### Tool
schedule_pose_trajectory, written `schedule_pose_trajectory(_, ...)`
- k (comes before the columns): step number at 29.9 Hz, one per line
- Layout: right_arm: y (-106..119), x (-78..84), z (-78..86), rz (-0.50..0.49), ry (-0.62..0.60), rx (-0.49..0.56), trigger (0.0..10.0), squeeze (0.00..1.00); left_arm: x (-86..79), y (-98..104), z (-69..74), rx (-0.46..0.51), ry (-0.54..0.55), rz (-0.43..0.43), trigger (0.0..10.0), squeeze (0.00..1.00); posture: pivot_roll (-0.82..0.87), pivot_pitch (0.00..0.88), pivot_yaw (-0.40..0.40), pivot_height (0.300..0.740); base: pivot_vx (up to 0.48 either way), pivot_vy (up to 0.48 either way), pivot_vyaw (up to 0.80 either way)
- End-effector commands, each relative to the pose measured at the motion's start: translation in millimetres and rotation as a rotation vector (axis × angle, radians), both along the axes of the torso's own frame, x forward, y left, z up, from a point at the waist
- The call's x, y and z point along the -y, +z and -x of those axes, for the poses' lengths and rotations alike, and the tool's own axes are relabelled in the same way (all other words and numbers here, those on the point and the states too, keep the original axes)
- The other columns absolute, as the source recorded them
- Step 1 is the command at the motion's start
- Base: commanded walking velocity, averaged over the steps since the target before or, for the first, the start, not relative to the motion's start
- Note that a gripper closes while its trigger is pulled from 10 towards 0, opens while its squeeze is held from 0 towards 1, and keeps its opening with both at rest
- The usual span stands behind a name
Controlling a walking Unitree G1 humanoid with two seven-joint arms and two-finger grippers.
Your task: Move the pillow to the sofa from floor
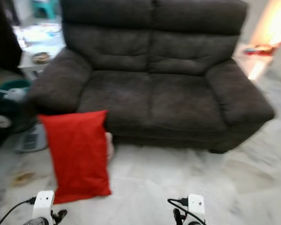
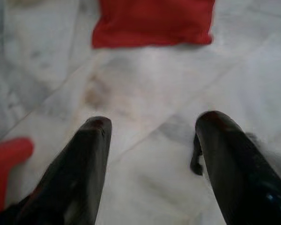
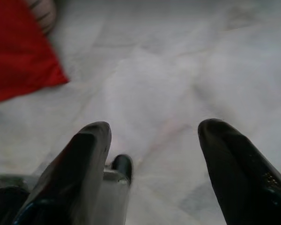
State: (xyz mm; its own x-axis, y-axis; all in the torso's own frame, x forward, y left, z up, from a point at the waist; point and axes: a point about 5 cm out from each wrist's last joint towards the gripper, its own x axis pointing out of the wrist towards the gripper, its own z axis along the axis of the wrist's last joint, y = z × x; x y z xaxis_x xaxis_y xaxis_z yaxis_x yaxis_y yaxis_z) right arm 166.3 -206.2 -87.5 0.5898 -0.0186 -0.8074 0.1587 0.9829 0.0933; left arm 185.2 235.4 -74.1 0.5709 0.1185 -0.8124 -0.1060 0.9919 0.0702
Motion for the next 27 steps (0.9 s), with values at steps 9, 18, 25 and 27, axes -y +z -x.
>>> schedule_pose_trajectory(9, -2.3, 2.0, 5.9, -0.001, -0.018, -0.017, 10.0, 0.0, -1.5, -0.5, 1.6, -0.01, -0.004, 0.0, 10.0, 0.0, 0.11, 0.026, -0.055, 0.74, 0.0, 0.469, 0.0)
schedule_pose_trajectory(18, -2.2, 1.3, 5.4, -0.003, -0.011, -0.018, 10.0, 0.0, -2.3, 0.3, 0.6, -0.001, -0.01, -0.016, 10.0, 0.0, 0.12, 0.012, -0.051, 0.74, 0.0, 0.304, 0.0)
schedule_pose_trajectory(25, -1.7, 0.0, 3.7, -0.009, -0.015, -0.012, 10.0, 0.0, -3.4, 1.7, -1.2, 0.017, 0.01, -0.012, 10.0, 0.0, 0.12, 0.019, -0.051, 0.74, 0.0, 0.0, 0.0)
schedule_pose_trajectory(27, -1.7, -0.4, 3.4, -0.009, -0.014, -0.013, 10.0, 0.0, -3.8, 2.0, -1.6, 0.02, 0.014, -0.012, 10.0, 0.0, 0.11, 0.019, -0.049, 0.74, 0.0, 0.0, 0.0)
